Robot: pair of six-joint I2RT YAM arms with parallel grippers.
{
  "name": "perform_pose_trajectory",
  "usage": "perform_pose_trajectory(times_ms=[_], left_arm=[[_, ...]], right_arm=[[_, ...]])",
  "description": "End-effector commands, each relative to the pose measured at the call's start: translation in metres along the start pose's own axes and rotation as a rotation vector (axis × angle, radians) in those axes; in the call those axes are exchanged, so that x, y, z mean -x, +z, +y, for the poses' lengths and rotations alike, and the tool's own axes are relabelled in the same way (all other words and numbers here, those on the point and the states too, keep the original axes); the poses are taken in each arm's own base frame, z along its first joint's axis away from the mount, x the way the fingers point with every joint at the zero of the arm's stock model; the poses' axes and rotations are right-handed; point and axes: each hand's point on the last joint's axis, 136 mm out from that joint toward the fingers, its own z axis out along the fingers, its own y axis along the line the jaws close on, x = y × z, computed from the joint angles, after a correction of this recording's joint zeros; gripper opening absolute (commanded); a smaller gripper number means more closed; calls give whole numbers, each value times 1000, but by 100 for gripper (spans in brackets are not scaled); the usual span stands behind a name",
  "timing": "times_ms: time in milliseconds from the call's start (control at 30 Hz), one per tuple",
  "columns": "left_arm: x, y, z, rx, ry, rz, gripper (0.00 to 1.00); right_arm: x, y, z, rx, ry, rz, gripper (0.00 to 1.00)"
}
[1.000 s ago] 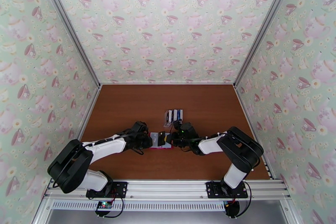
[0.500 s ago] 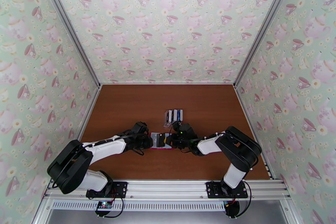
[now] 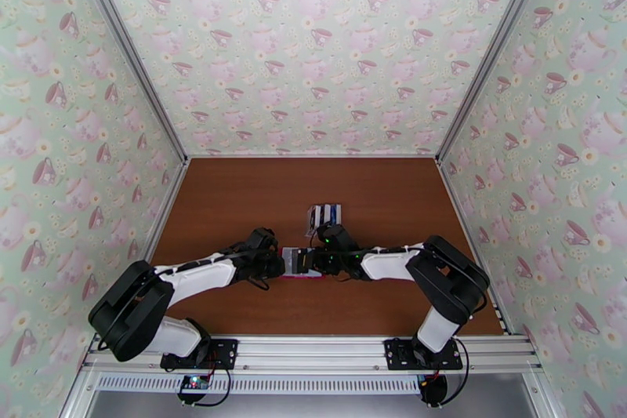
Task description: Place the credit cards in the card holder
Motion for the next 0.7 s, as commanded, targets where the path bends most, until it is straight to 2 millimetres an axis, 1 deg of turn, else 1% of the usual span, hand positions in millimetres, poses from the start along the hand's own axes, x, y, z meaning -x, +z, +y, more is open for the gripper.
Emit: perform_pose_trajectory(times_ms=[0, 267, 667], left_arm=[[-32, 9, 17, 56, 3, 112, 24], [-31, 10, 14, 42, 10, 113, 23], [-29, 11, 11, 31, 11, 109, 23]], right_arm=[[-5, -2, -7, -113, -53, 24, 23], [-5, 1, 5, -158, -107, 40, 23], [-3, 7, 20, -138, -124, 54, 23]])
